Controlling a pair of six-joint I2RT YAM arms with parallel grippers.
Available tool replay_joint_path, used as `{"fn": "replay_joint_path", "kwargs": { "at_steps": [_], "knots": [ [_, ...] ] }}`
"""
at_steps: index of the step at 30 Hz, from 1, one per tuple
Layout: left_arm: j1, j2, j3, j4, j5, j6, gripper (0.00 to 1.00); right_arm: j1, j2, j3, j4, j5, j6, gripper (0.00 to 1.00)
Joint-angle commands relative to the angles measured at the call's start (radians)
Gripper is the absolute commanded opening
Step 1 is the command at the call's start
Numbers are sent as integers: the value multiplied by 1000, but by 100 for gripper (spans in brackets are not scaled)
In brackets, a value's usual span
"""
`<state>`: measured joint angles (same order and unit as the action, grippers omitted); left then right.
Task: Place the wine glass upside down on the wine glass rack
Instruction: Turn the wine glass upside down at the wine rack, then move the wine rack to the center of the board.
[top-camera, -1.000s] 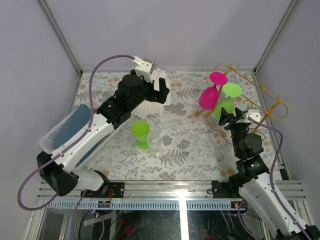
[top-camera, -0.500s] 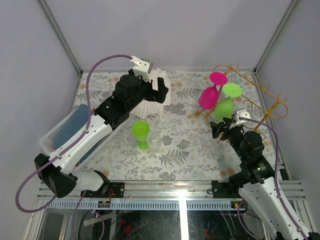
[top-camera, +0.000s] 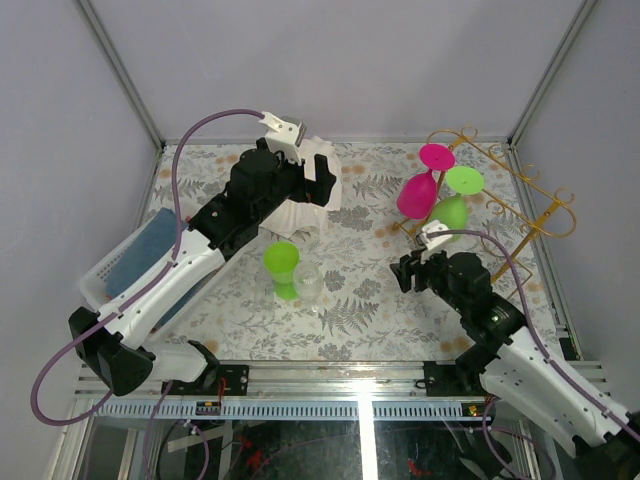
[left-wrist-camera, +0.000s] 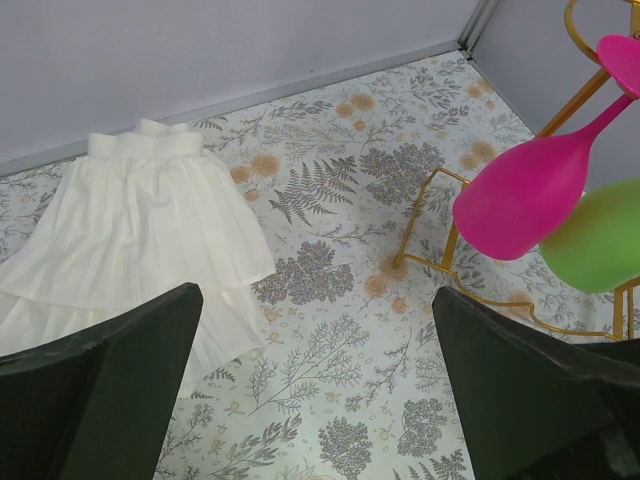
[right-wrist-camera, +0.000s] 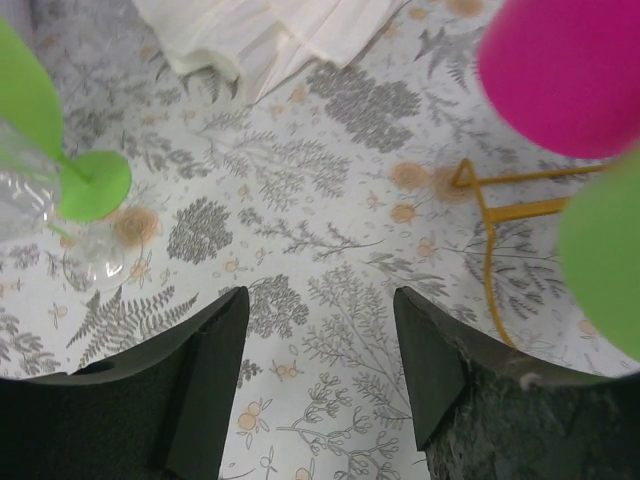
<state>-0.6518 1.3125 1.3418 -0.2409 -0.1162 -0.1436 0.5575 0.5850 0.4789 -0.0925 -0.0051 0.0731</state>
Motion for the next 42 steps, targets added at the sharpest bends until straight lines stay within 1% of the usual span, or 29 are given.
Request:
{"fn": "replay_joint_path", "kwargs": {
  "at_steps": [1, 6, 10, 12, 15, 22, 26, 32, 42],
  "knots": [
    [-2, -22, -4, 46, -26, 19, 100, 120, 106, 39, 57, 168, -56, 66],
    [0, -25, -4, 46, -43, 25, 100, 127, 319, 150, -27, 202, -112, 63],
    [0, -40, -10, 51, -67, 29, 100, 128, 495, 238, -90, 263, -160, 61],
    [0, -52, -16, 57, -92, 29, 100, 130, 546, 281, -100, 300, -181, 60],
    [0, -72, -30, 68, -151, 23, 100, 129, 646, 357, -117, 347, -210, 60],
    [15, -164, -109, 143, -354, -5, 100, 130, 879, 513, -184, 447, -251, 58],
    [26, -211, -150, 189, -398, -15, 100, 128, 1002, 586, -213, 536, -289, 56],
    [29, -213, -155, 196, -407, -10, 100, 126, 1127, 640, -191, 643, -341, 53],
    [30, -200, -151, 190, -393, -8, 100, 74, 1236, 682, -130, 672, -421, 45]
  ]
}}
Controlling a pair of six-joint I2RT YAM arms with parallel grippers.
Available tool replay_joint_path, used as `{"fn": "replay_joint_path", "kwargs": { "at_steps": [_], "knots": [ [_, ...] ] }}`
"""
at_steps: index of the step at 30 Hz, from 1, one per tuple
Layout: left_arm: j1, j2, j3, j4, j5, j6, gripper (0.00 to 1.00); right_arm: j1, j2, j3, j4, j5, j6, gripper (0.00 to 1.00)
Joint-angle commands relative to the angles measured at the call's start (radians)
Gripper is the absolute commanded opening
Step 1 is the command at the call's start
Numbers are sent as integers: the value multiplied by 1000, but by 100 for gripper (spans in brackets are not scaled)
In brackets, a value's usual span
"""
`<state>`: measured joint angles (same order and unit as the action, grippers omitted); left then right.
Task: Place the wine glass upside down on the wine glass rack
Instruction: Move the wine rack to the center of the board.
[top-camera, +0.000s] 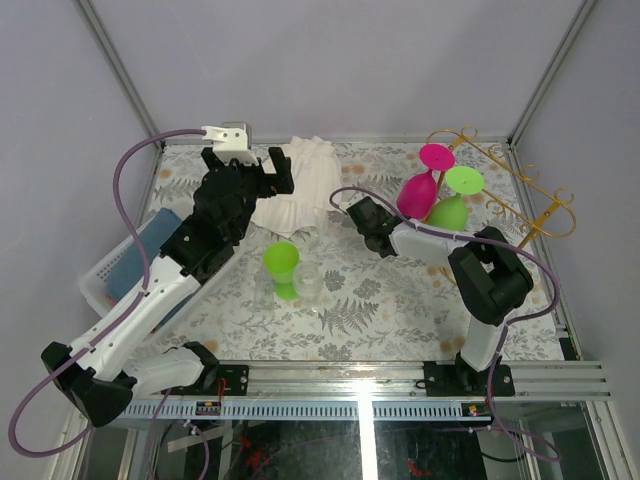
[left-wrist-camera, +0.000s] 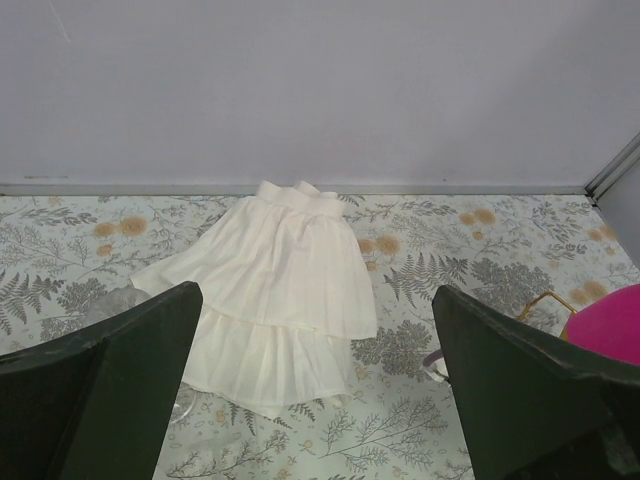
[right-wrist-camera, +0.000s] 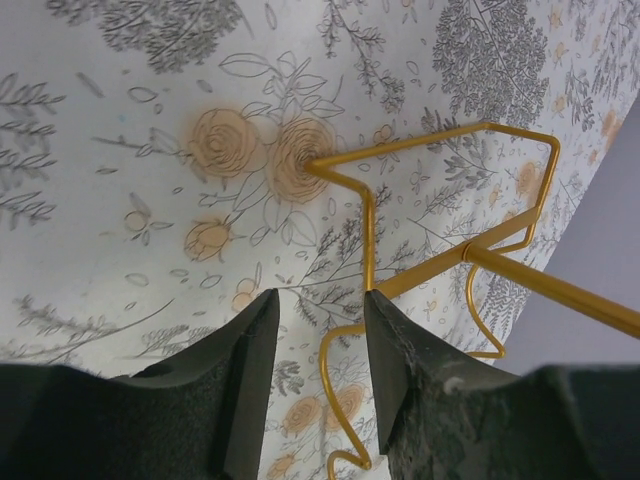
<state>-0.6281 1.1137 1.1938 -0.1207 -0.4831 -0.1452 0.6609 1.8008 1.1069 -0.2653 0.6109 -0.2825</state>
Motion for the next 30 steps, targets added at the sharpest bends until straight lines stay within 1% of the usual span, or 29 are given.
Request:
{"fn": "replay_joint_path", "kwargs": {
  "at_steps": [1, 8, 13, 18, 20, 28, 30],
  "knots": [
    [7, -1, -3, 69, -26, -7, 100, -34, 27, 54, 51, 60, -72, 45],
    [7, 12, 5, 62, -12, -6, 100, -74, 67, 61, 76, 52, -109, 41],
    [7, 18, 6, 60, -10, -7, 100, -102, 96, 67, 81, 9, -124, 29],
    [8, 22, 7, 58, -5, -7, 100, -117, 121, 83, 72, -31, -143, 22],
    [9, 23, 7, 58, -2, -7, 100, -123, 128, 88, 71, -47, -152, 18],
    [12, 23, 10, 58, -1, -7, 100, -142, 149, 98, 86, -96, -223, 1],
    [11, 25, 9, 57, -2, -7, 100, -145, 147, 96, 97, -111, -242, 0]
  ]
}}
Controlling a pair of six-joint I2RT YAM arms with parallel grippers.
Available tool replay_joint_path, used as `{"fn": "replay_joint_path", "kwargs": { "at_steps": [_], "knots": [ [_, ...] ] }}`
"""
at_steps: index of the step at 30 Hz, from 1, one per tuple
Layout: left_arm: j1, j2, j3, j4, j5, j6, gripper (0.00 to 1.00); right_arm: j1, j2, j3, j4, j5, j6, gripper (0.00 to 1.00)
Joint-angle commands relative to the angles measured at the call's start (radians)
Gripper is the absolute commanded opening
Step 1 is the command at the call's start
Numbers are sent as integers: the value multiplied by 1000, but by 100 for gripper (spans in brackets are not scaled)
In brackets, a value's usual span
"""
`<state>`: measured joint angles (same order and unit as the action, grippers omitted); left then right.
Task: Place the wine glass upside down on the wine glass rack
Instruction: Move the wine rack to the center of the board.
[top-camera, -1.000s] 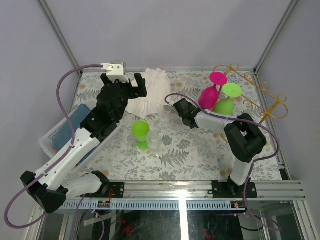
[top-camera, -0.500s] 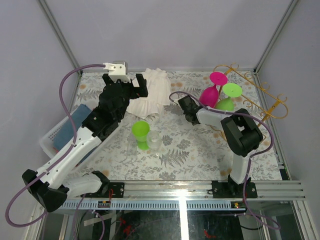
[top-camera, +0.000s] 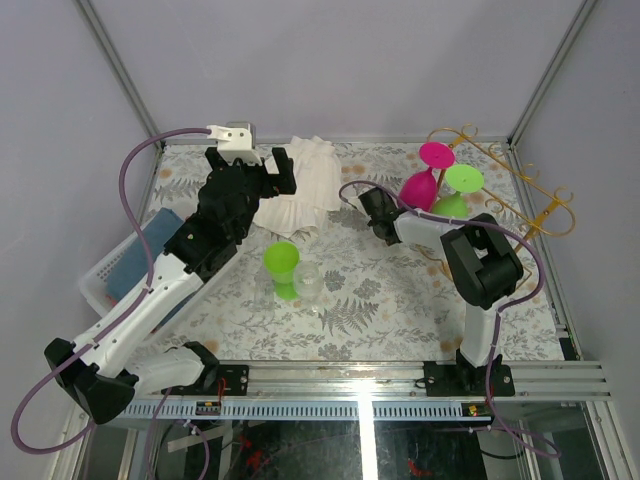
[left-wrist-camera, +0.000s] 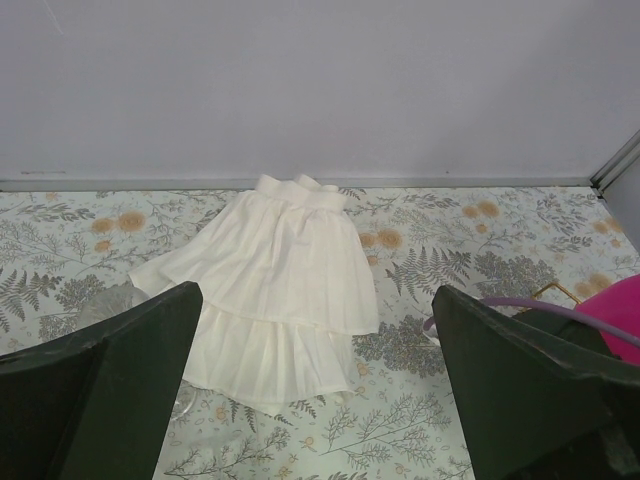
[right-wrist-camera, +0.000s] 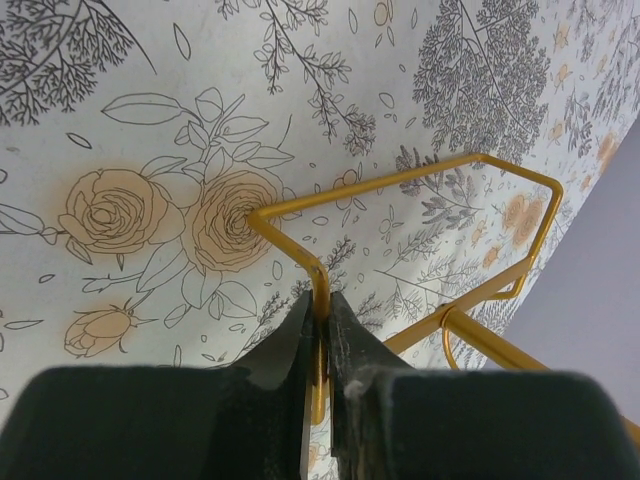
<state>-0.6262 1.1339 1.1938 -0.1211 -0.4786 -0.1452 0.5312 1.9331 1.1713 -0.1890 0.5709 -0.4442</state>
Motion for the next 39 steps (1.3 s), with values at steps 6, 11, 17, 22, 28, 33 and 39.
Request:
{"fn": "replay_joint_path", "kwargs": {
  "at_steps": [6, 11, 17, 22, 28, 33, 39],
  "knots": [
    [15, -5, 8, 59, -20, -7, 100, -26, 10, 24, 71, -130, -157, 0],
    [20, -28, -1, 70, -43, 1, 100, -30, 4, 22, 137, -187, -234, 0],
    [26, -37, 3, 67, -50, 6, 100, -29, 0, 47, 164, -294, -276, 0],
    [47, -56, 2, 69, -51, 2, 100, -11, 5, 62, 166, -375, -316, 0],
    [63, -65, -3, 74, -51, -4, 100, 27, 22, 74, 184, -449, -375, 0],
    [69, -58, -3, 72, -42, -10, 100, 57, 27, 77, 189, -513, -429, 0],
    [74, -53, -1, 69, -33, -16, 100, 88, 22, 70, 189, -578, -460, 0]
  ]
}}
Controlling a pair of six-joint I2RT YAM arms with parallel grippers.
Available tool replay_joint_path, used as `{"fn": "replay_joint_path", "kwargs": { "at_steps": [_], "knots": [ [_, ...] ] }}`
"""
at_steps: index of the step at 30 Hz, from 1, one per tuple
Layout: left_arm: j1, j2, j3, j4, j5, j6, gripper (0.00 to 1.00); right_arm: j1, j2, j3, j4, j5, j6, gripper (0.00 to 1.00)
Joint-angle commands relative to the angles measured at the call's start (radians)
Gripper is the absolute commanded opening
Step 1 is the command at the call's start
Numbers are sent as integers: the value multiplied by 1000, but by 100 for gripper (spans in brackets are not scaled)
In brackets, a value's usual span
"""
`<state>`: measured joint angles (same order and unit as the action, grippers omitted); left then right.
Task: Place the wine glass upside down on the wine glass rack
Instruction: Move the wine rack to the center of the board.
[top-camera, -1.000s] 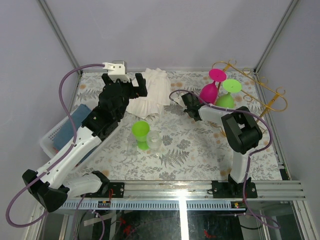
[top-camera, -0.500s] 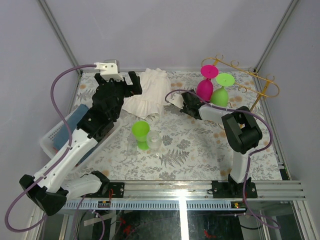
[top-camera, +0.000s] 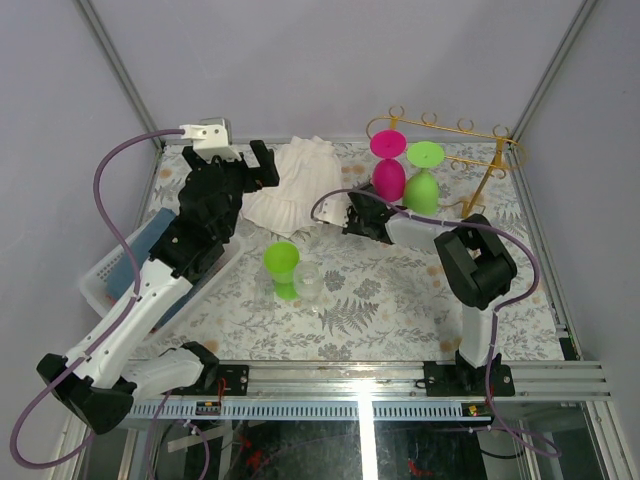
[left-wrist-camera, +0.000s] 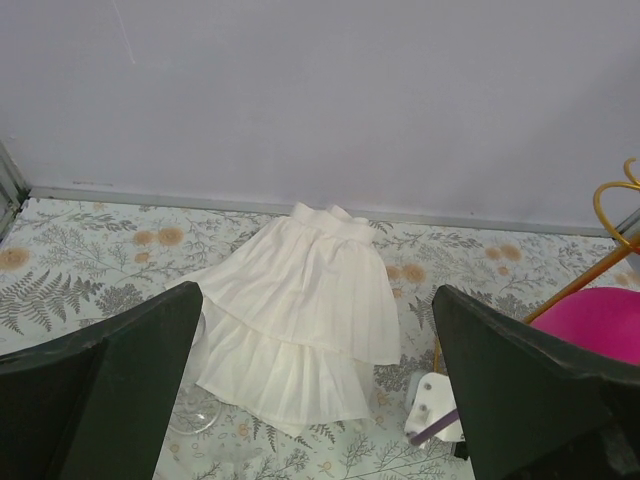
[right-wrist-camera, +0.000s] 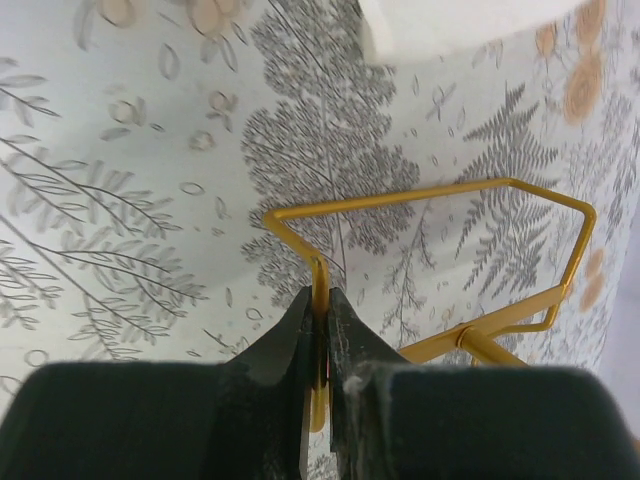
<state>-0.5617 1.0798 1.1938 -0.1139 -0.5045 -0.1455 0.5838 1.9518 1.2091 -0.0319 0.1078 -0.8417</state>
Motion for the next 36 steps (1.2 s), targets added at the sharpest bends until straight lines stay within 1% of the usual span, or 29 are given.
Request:
{"fn": "replay_joint_path", "kwargs": {
  "at_steps": [1, 6, 9, 10, 14, 17, 26, 36],
  "knots": [
    [11, 1, -1, 62, -5, -17, 100, 40, 2, 30, 32, -122, -68, 0],
    [14, 4, -1, 60, 2, -20, 100, 64, 5, 21, 31, -152, -88, 2],
    [16, 5, 0, 60, 4, -22, 100, 63, 12, 33, 24, -133, -61, 7],
    [16, 6, 0, 59, 5, -22, 100, 63, 13, 36, 22, -127, -48, 10],
    [17, 8, 0, 59, 9, -26, 100, 63, -7, 35, 23, -88, -10, 32],
    [18, 9, -1, 59, 20, -34, 100, 62, -39, 22, 30, -67, 17, 40],
    [22, 13, 0, 55, 37, -45, 100, 63, -164, -82, 85, -48, 75, 47],
    [24, 14, -2, 57, 39, -46, 100, 62, -270, -198, 96, -78, 126, 50]
  ]
}}
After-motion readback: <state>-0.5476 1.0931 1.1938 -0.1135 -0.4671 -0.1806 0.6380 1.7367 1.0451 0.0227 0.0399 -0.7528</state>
